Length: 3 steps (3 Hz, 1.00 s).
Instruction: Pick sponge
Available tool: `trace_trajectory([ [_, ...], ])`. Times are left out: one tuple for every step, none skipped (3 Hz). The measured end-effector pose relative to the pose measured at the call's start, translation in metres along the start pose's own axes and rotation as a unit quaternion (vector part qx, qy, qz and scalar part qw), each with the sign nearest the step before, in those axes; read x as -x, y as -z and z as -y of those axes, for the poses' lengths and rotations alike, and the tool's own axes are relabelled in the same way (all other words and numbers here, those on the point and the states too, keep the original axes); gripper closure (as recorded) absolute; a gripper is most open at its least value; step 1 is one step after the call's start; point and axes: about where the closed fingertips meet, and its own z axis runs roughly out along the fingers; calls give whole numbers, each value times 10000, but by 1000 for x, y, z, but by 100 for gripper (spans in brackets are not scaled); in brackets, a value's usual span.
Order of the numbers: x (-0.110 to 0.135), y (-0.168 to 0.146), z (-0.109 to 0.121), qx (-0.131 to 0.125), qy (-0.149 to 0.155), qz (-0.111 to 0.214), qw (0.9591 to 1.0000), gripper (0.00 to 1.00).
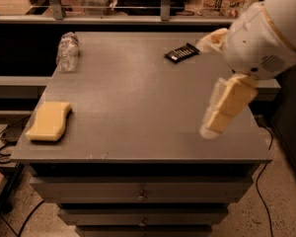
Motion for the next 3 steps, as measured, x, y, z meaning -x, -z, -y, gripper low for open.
trace_trajectory([
  [61,-30,0,188,349,678,9969,0],
  [106,-67,-1,438,535,1031,9923,0],
  [138,-107,-4,756,563,1195,9883,0],
])
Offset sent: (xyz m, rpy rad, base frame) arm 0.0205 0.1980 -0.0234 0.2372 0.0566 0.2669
